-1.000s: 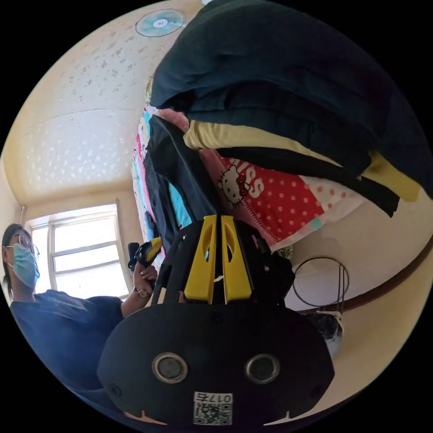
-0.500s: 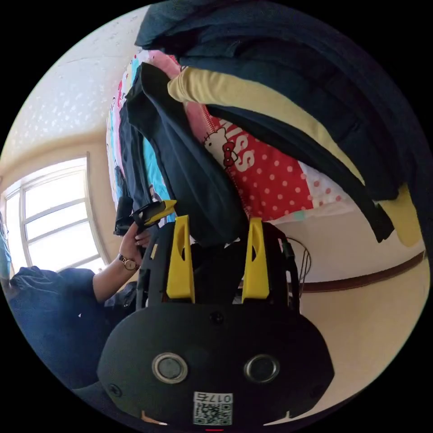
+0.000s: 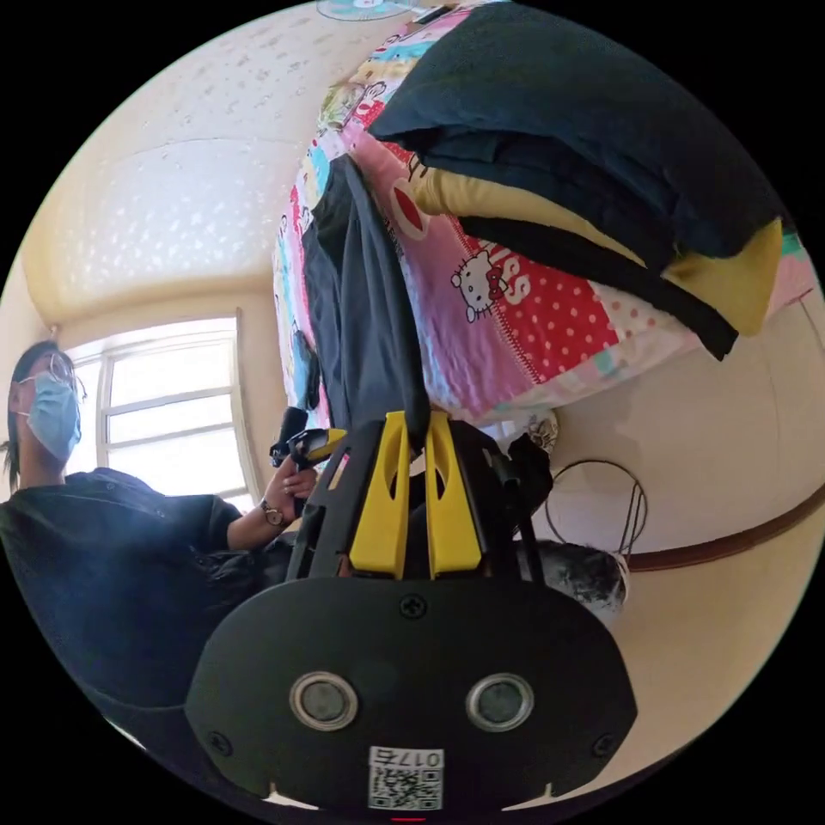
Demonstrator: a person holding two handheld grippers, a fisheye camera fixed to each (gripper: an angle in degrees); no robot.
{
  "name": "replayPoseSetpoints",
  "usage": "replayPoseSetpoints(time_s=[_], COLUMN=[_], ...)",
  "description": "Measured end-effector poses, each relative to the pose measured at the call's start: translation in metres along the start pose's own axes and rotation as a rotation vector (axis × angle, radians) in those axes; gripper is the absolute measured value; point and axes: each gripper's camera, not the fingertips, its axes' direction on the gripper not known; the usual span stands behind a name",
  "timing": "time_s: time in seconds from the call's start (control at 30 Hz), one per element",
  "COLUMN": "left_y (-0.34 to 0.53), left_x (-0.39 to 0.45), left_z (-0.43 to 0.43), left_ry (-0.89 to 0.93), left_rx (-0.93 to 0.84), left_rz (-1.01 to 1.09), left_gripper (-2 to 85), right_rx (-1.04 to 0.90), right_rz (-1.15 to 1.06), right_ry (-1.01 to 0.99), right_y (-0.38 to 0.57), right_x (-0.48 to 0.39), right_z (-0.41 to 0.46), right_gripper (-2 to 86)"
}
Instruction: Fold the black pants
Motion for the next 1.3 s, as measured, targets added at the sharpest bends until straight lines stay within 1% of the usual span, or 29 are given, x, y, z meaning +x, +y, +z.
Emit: replayPoseSetpoints(time_s=[0.03, 0.1, 0.17, 0.23, 0.27, 0.33, 0.37, 0.4, 0.43, 0.5, 0.57, 0.6, 0.63, 0.67, 0.7, 0.8, 0.87, 0.93, 1.0, 1.07, 1.1, 1.17, 1.2, 1.27, 1.3], left_y=[0.008, 0.014, 0.008, -0.011, -0.016, -0.039, -0.046, -0.058, -0.07, -0.084, -0.096, -0.102, -0.103, -0.102, -0.097, -0.078, -0.07, -0.063, -0.059, -0.057, -0.057, -0.057, -0.058, -0.058, -0.058], left_x=[-0.004, 0.008, 0.038, 0.093, 0.107, 0.159, 0.17, 0.188, 0.198, 0.202, 0.195, 0.186, 0.175, 0.17, 0.162, 0.148, 0.139, 0.129, 0.127, 0.131, 0.134, 0.14, 0.143, 0.148, 0.151], left_z=[-0.023, -0.053, -0.07, -0.071, -0.068, -0.053, -0.049, -0.041, -0.034, -0.026, -0.013, -0.002, 0.008, 0.012, 0.016, 0.002, -0.003, -0.011, -0.02, -0.03, -0.035, -0.041, -0.044, -0.049, -0.051], left_ry=[0.065, 0.138, 0.14, 0.095, 0.085, 0.041, 0.017, -0.053, -0.124, -0.19, -0.251, -0.265, -0.264, -0.26, -0.251, -0.2, -0.135, -0.089, -0.08, -0.087, -0.097, -0.109, -0.103, -0.093, -0.087], left_rx=[0.098, 0.214, 0.248, 0.214, 0.201, 0.141, 0.116, 0.07, 0.039, 0.005, -0.068, -0.139, -0.206, -0.234, -0.258, -0.186, -0.168, -0.15, -0.125, -0.096, -0.081, -0.069, -0.065, -0.059, -0.053], left_rz=[-0.005, 0.038, 0.123, 0.23, 0.254, 0.352, 0.373, 0.403, 0.398, 0.367, 0.333, 0.302, 0.27, 0.257, 0.242, 0.221, 0.204, 0.178, 0.17, 0.174, 0.177, 0.185, 0.188, 0.187, 0.186], left_gripper=[0.2, 1.6, 3.6, 7.5, 8.8, 17.4, 19.7, 22.5, 23.5, 24.0, 23.8, 23.5, 22.6, 21.8, 18.9, 7.7, 5.4, 3.7, 2.1, 0.5, 0.0, -0.4, -0.5, -0.6, -0.6], right_rx=[-0.003, -0.023, -0.091, -0.155, -0.208, -0.313, -0.372, -0.399, -0.447, -0.501, -0.551, -0.562, -0.583, -0.605, -0.618, -0.695, -0.827, -0.876, -0.796, -0.66, -0.623, -0.449, -0.414, -0.324, -0.301], right_rz=[-0.051, -0.136, -0.272, -0.377, -0.436, -0.518, -0.566, -0.582, -0.607, -0.645, -0.679, -0.682, -0.688, -0.692, -0.695, -0.693, -0.654, -0.6, -0.574, -0.533, -0.526, -0.438, -0.428, -0.312, -0.289], right_ry=[-0.007, 0.031, 0.025, -0.008, -0.017, -0.006, 0.007, 0.008, 0.004, -0.012, -0.038, -0.042, -0.043, -0.034, -0.031, -0.04, -0.063, -0.065, -0.04, 0.062, 0.093, 0.256, 0.275, 0.365, 0.38], right_y=[-0.001, -0.004, -0.01, -0.016, -0.02, -0.027, -0.03, -0.031, -0.034, -0.036, -0.037, -0.037, -0.036, -0.036, -0.036, -0.04, -0.055, -0.079, -0.115, -0.186, -0.206, -0.291, -0.311, -0.39, -0.406], right_x=[-0.016, -0.044, -0.085, -0.114, -0.132, -0.154, -0.166, -0.171, -0.18, -0.193, -0.209, -0.212, -0.218, -0.223, -0.225, -0.229, -0.224, -0.22, -0.228, -0.253, -0.26, -0.288, -0.295, -0.318, -0.323], right_z=[-0.002, -0.001, 0.007, 0.017, 0.028, 0.052, 0.069, 0.078, 0.097, 0.123, 0.155, 0.162, 0.176, 0.188, 0.194, 0.21, 0.212, 0.206, 0.193, 0.188, 0.19, 0.209, 0.217, 0.263, 0.275], right_gripper=[3.8, 3.8, 3.8, 3.8, 3.9, 3.9, 3.9, 3.9, 3.9, 4.0, 4.0, 4.0, 4.0, 3.9, 3.9, 3.8, 3.5, 3.2, 3.1, 4.6, 5.2, 11.0, 12.2, 16.1, 16.5])
